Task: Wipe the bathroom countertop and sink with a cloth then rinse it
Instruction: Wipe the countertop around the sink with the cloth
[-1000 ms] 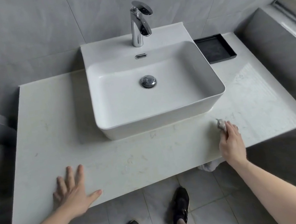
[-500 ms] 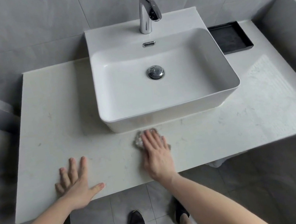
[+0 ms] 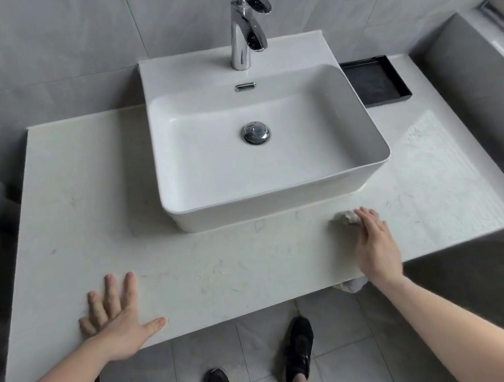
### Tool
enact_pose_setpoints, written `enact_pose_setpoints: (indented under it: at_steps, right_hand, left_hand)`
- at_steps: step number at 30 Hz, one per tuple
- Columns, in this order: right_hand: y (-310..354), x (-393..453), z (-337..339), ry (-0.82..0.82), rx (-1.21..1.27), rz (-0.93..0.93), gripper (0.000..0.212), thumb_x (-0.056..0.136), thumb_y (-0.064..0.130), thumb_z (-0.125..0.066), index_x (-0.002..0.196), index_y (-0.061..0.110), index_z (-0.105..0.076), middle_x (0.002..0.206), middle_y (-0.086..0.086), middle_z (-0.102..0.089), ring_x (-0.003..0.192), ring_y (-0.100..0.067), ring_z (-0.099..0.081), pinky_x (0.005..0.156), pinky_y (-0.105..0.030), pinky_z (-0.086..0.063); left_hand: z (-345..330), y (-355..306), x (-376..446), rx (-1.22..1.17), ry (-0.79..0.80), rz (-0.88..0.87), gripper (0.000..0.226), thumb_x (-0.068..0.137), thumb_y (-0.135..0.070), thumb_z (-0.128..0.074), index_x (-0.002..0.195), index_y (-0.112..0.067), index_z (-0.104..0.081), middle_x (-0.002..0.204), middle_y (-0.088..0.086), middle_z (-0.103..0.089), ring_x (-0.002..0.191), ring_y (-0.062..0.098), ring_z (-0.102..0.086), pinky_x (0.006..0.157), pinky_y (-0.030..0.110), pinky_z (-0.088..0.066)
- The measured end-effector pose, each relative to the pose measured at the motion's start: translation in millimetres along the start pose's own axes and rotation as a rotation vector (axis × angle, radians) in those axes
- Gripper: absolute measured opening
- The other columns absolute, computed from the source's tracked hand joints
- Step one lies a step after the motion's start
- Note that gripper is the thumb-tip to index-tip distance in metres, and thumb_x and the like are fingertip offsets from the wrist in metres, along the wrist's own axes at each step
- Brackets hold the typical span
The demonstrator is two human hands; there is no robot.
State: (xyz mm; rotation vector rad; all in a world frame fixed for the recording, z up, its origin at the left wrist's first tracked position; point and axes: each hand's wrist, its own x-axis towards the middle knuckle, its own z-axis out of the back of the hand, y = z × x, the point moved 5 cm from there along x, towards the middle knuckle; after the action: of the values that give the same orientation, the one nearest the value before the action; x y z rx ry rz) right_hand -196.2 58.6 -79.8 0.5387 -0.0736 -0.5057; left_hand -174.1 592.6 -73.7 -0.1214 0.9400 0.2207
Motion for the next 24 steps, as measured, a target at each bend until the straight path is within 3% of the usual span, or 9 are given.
enact_pose_setpoints:
  at_steps: [2, 5, 8, 11, 15, 18, 21, 24]
  right_hand:
    - [-29.8, 6.3, 13.6, 0.008, -0.067, -0.069, 0.043, 0.109, 0.021, -0.035, 0.15, 0.014, -0.05, 0.16, -0.006, -0.044, 0.153, -0.026, -0.03, 0.125, -0.05, -0.024]
    - [-36.1, -7.4, 1.9, 0.052, -0.197, -0.118, 0.055, 0.107, 0.026, -0.037, 0.161, 0.018, -0.031, 0.171, -0.005, -0.021, 0.159, -0.027, -0.011, 0.127, -0.051, -0.017]
    - [-0.6, -35.7, -21.6, 0.047, -0.212, -0.147, 0.061, 0.107, 0.037, -0.035, 0.165, 0.026, -0.017, 0.174, 0.001, -0.006, 0.161, -0.021, 0.002, 0.129, -0.05, -0.006]
    - [52.4, -70.8, -56.9, 0.086, -0.152, 0.005, 0.063, 0.107, 0.04, -0.037, 0.164, 0.034, -0.012, 0.173, 0.008, 0.001, 0.16, -0.015, 0.011, 0.129, -0.045, 0.004]
    - [122.9, -121.4, -107.1, 0.199, -0.097, 0.284, 0.076, 0.096, 0.017, -0.052, 0.164, 0.032, -0.021, 0.173, 0.009, -0.007, 0.16, -0.014, 0.006, 0.13, -0.049, -0.006]
    - [168.5, -151.3, -131.4, 0.334, 0.034, 0.434, 0.091, 0.078, 0.002, -0.053, 0.162, 0.029, -0.03, 0.172, 0.01, -0.014, 0.16, -0.01, 0.002, 0.131, -0.044, -0.002]
    - [185.8, -154.1, -134.5, 0.39, 0.17, 0.451, 0.079, 0.079, -0.001, -0.048, 0.152, 0.029, -0.046, 0.166, 0.011, -0.034, 0.158, -0.004, -0.014, 0.13, -0.039, -0.014]
    - [172.0, -138.0, -115.5, 0.33, 0.28, 0.374, 0.079, 0.078, -0.011, -0.046, 0.146, 0.028, -0.054, 0.158, 0.011, -0.047, 0.153, -0.004, -0.031, 0.128, -0.035, -0.021]
  left_hand:
    - [0.1, -0.2, -0.5, -0.004, 0.009, -0.002, 0.121, 0.08, -0.083, -0.05, 0.122, -0.042, 0.055, 0.137, -0.007, 0.065, 0.143, 0.038, 0.042, 0.118, 0.063, 0.005]
    - [0.4, -1.3, -0.7, 0.005, 0.017, -0.003, 0.12, 0.08, -0.083, -0.049, 0.121, -0.041, 0.056, 0.138, -0.005, 0.065, 0.143, 0.039, 0.042, 0.118, 0.064, 0.005]
    - [0.7, -1.3, 0.2, 0.01, 0.02, 0.003, 0.121, 0.08, -0.084, -0.049, 0.122, -0.041, 0.056, 0.139, -0.005, 0.065, 0.143, 0.039, 0.042, 0.118, 0.063, 0.006]
    - [-0.6, -0.3, 1.4, 0.012, 0.021, -0.006, 0.121, 0.08, -0.083, -0.05, 0.122, -0.042, 0.056, 0.135, -0.006, 0.067, 0.142, 0.039, 0.044, 0.118, 0.063, 0.006]
    - [-0.7, -0.4, 0.5, 0.008, 0.024, -0.015, 0.121, 0.081, -0.082, -0.05, 0.122, -0.042, 0.056, 0.135, -0.006, 0.067, 0.141, 0.039, 0.045, 0.118, 0.063, 0.007]
    - [0.6, -0.7, -0.7, 0.002, 0.021, -0.011, 0.121, 0.081, -0.082, -0.05, 0.122, -0.041, 0.056, 0.135, -0.005, 0.067, 0.142, 0.039, 0.044, 0.119, 0.063, 0.007]
    - [1.0, -0.2, -1.4, 0.008, 0.012, -0.003, 0.121, 0.08, -0.083, -0.05, 0.122, -0.041, 0.056, 0.137, -0.005, 0.066, 0.142, 0.039, 0.043, 0.119, 0.063, 0.006]
    - [1.1, 0.5, -0.7, 0.0, 0.01, -0.005, 0.122, 0.079, -0.084, -0.05, 0.122, -0.041, 0.056, 0.135, -0.005, 0.067, 0.142, 0.039, 0.044, 0.119, 0.063, 0.006]
